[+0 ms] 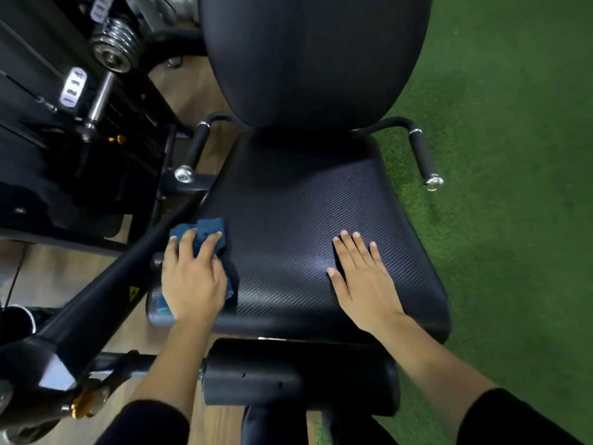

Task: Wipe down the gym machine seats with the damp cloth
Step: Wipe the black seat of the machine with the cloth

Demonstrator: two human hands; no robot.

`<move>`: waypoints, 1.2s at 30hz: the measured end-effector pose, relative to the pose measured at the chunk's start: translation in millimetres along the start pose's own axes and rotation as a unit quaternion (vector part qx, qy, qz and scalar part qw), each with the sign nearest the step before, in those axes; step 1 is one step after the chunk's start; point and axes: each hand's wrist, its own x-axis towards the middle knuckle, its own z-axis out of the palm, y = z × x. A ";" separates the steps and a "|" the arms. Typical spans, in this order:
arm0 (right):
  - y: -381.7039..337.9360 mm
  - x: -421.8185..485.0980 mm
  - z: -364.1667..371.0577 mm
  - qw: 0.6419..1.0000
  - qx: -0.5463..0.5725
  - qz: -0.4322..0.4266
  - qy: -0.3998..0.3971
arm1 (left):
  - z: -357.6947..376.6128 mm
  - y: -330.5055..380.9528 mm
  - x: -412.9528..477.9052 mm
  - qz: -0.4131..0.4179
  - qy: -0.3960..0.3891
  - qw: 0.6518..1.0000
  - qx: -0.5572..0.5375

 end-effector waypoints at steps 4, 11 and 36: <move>11.6 -6.5 -1.7 1.000 -0.012 -0.013 -0.005 | 9.6 47.7 -22.3 0.013 0.004 1.000 0.007; 42.0 -20.0 -7.0 0.999 -0.032 -0.012 -0.005 | 21.2 135.7 -59.9 0.126 -0.070 0.989 0.011; 76.7 -14.5 -20.0 1.000 -0.020 -0.002 -0.010 | 25.3 128.1 -17.6 0.226 -0.142 0.964 -0.017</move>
